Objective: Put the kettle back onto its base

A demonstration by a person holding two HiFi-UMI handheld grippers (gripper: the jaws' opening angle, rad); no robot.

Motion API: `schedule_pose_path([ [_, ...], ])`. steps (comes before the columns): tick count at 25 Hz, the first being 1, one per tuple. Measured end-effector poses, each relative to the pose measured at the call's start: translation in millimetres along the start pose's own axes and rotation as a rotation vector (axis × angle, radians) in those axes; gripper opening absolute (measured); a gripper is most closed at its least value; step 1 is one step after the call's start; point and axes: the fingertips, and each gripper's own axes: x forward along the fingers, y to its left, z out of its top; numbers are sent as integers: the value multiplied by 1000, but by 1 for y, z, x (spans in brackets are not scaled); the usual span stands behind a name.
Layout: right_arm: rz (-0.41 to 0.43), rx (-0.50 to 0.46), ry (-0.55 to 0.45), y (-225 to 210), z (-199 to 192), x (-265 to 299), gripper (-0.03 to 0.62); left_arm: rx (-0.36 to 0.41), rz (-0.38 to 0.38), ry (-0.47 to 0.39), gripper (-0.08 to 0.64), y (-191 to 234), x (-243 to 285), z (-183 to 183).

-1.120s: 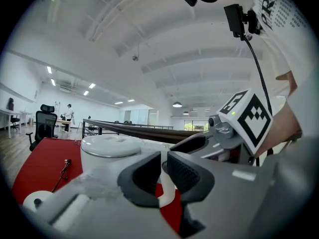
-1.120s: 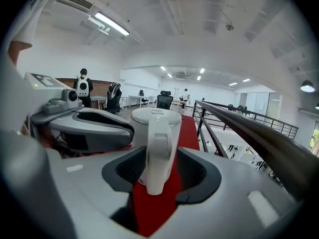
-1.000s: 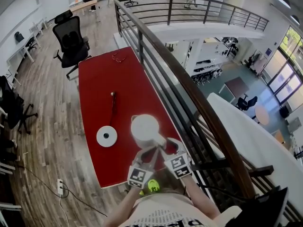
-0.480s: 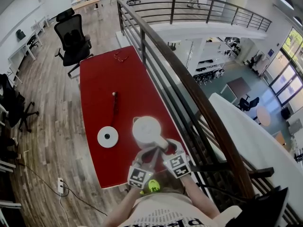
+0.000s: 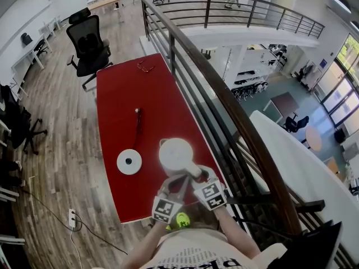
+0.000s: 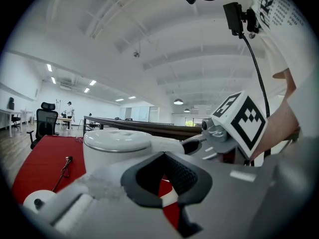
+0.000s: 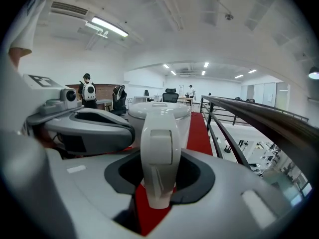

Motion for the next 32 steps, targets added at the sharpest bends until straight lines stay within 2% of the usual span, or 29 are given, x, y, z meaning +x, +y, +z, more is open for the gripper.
schedule_pose_path([
  [14,-3,63,-50,0,4,-6,133,-10,4,7,6,0,-2,2],
  [32,-69,162,-168,-18,20,-25,129,-10,23,-12,6,-1,-8,5],
])
